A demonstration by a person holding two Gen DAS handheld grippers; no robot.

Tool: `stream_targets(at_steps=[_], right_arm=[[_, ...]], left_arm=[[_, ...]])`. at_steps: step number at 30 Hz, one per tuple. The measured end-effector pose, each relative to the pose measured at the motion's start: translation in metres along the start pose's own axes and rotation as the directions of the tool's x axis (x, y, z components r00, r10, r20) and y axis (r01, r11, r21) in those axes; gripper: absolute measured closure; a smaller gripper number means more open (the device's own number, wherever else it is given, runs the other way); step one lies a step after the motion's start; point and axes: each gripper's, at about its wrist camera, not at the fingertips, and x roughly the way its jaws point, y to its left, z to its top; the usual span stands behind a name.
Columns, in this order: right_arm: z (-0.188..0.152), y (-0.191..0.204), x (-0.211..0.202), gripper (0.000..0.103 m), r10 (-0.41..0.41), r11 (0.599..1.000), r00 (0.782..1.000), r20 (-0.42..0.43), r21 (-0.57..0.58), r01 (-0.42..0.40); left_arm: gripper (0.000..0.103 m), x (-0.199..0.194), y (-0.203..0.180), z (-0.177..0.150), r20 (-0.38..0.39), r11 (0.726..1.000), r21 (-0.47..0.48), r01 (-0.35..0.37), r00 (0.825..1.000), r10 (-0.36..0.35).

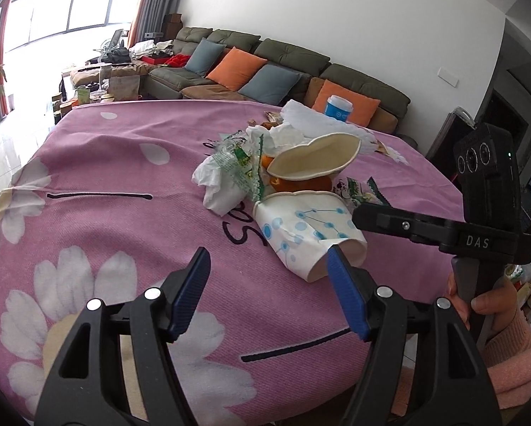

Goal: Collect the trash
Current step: 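Return both tools to the table and reach toward the paper cups and green bag, then grasp the green snack bag with the left gripper while the right grasps a blue-dotted paper cup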

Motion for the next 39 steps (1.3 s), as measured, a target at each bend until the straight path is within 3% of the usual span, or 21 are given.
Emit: stream_targets(at_steps=[6,9,11,15,20,22,31,39], right_arm=[[-0.005,-0.014,0.016,0.041,0.091,0.990,0.995,-0.043,0.110,-0.086],[-0.006,-0.015,0.019,0.047,0.114,0.987,0.992,-0.045,0.123,-0.108],[-0.006,-0.018,0.021,0.051,0.135,0.982,0.990,-0.048,0.140,-0.127],[-0.006,-0.023,0.020,0.053,0.176,0.971,0.983,-0.043,0.173,-0.166],[-0.009,-0.023,0.020,0.056,0.186,0.971,0.981,-0.046,0.164,-0.176],[-0.008,-0.022,0.020,0.059,0.188,0.971,0.981,-0.048,0.162,-0.178],[-0.006,-0.029,0.021,0.067,0.213,0.964,0.976,-0.051,0.173,-0.201],[-0.003,-0.032,0.022,0.073,0.224,0.962,0.974,-0.040,0.166,-0.215]], left_arm=[[0.038,0.009,0.018,0.024,0.014,0.999,-0.017,-0.047,0.999,0.047],[0.042,0.017,0.018,0.038,0.011,0.998,0.001,-0.057,0.998,0.057],[0.052,0.025,0.016,0.047,0.004,0.999,0.018,-0.048,0.999,0.047],[0.059,0.040,0.005,0.062,-0.004,0.997,0.068,-0.038,0.999,0.038],[0.068,0.059,-0.006,0.070,-0.031,0.991,0.127,-0.045,0.998,0.049],[0.076,0.068,-0.006,0.072,-0.054,0.991,0.128,-0.046,0.997,0.053],[0.092,0.089,0.006,0.075,-0.104,0.994,0.091,-0.059,0.992,0.068],[0.093,0.076,0.009,0.074,-0.067,0.994,0.084,-0.062,0.995,0.068]])
